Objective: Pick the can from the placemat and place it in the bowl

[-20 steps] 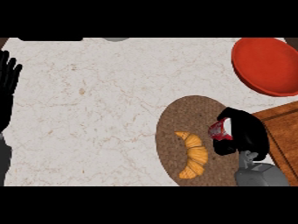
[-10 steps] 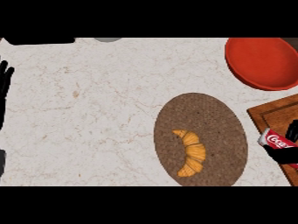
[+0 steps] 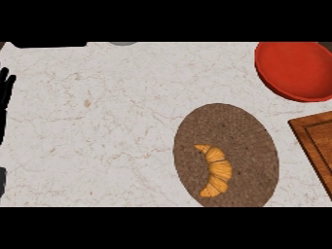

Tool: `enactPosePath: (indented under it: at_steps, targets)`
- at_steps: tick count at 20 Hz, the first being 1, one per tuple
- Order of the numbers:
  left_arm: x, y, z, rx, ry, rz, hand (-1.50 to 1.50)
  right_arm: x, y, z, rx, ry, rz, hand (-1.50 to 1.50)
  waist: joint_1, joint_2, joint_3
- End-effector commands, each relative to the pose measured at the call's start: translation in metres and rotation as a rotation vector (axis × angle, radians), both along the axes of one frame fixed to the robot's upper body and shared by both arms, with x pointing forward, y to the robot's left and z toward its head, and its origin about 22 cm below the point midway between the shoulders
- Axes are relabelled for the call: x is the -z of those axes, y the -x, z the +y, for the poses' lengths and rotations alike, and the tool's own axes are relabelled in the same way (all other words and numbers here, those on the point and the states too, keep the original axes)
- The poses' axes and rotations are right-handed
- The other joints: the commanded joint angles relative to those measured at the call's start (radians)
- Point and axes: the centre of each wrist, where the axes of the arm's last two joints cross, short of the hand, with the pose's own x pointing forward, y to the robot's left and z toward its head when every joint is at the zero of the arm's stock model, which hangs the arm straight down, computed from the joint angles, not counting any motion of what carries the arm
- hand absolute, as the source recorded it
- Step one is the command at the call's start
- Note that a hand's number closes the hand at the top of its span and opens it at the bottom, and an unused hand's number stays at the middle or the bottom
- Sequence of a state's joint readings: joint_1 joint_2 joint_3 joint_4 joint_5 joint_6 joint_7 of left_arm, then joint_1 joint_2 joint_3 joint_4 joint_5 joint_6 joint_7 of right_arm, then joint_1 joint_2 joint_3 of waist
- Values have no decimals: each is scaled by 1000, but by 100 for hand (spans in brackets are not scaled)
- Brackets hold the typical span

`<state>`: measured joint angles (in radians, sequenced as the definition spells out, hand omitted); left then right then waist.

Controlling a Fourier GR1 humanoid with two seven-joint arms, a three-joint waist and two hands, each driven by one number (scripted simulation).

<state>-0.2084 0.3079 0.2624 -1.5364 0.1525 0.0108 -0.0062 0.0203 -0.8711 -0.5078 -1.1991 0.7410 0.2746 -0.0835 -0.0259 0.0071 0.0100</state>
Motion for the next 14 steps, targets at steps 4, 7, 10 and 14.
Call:
enactPosePath:
  at_steps: [4, 7, 10, 14]
  targets:
    - [8, -3, -14, 24, 3, -1, 0, -69, 35, -70, -132, -65, -254, 150, 30, 0, -2]
    - [-12, -3, 3, 50, -14, 19, 0, -90, 48, -86, -193, -35, -339, 150, 43, -3, -3]
    - [-6, -9, -8, 32, -4, -4, 0, -113, 49, -94, -268, -120, -434, 150, 41, -1, -5]
    - [-3, -8, -17, 50, -6, 3, 0, -127, 34, -93, -330, -284, -520, 150, 56, -3, -8]
